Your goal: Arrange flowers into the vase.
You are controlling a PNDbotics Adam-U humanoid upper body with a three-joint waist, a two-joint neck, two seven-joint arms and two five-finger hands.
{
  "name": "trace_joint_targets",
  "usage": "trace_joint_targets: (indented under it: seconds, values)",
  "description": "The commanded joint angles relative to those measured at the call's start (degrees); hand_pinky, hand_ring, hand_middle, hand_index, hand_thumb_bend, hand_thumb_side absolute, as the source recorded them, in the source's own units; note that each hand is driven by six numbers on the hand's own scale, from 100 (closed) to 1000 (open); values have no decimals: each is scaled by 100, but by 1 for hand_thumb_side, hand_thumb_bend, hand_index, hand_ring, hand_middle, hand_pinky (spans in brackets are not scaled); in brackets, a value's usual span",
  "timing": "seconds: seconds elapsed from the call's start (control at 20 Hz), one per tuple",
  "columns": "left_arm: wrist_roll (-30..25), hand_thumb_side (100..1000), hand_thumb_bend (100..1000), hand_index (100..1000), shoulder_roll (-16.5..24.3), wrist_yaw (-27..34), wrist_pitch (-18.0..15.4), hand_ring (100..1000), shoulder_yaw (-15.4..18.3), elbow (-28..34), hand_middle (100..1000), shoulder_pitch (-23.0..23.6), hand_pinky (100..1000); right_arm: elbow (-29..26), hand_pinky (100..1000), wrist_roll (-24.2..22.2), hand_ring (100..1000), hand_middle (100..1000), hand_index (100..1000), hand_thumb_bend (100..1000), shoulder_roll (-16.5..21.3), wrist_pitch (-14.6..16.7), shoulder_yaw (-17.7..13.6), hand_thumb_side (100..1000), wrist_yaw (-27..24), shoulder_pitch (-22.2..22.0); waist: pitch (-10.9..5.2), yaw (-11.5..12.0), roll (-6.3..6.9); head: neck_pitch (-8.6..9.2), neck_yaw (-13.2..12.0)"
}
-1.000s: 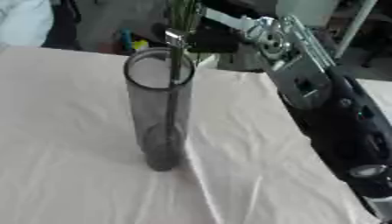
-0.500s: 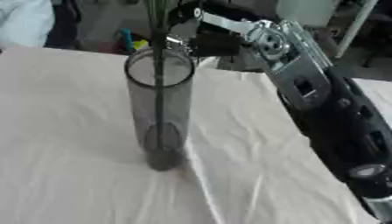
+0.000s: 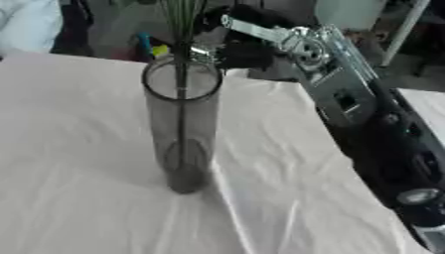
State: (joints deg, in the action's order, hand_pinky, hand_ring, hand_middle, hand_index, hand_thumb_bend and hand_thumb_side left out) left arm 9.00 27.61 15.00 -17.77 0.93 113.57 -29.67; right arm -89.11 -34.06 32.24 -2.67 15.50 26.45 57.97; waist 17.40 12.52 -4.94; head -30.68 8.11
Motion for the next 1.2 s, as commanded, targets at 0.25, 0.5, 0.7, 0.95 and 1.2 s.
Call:
trace_joint_targets:
  seconds: [0.25, 0.5, 0.7, 0.95, 1.2]
  values:
    - [-13, 1000, 100, 954, 101, 20, -4, 855, 48, 102, 911, -62, 732, -109, 760, -31, 943, 860, 928, 312, 235, 49, -135, 1000, -88, 57, -9, 4, 26, 62, -23]
    - [-11, 1000, 100, 954, 107, 15, -9, 855, 53, 102, 911, -63, 732, -220, 763, -70, 948, 860, 928, 311, 346, 79, -227, 1000, -216, -34, 0, -10, 30, 68, -36]
    - [-8, 1000, 100, 954, 108, 9, -10, 855, 58, 102, 911, -57, 732, -385, 763, -63, 949, 859, 928, 323, 446, 83, -337, 1000, -393, -126, 9, -26, 36, 69, -48]
    - [-4, 1000, 100, 954, 110, 3, -13, 856, 62, 102, 911, -55, 732, -583, 763, -51, 947, 858, 928, 329, 584, 35, -441, 1000, -512, -236, 15, -47, 41, 71, -55]
    - [6, 1000, 100, 954, 117, -7, -21, 856, 74, 102, 912, -47, 732, -836, 763, -16, 946, 857, 928, 323, 762, 20, -582, 1000, -568, -416, 26, -60, 53, 45, -75]
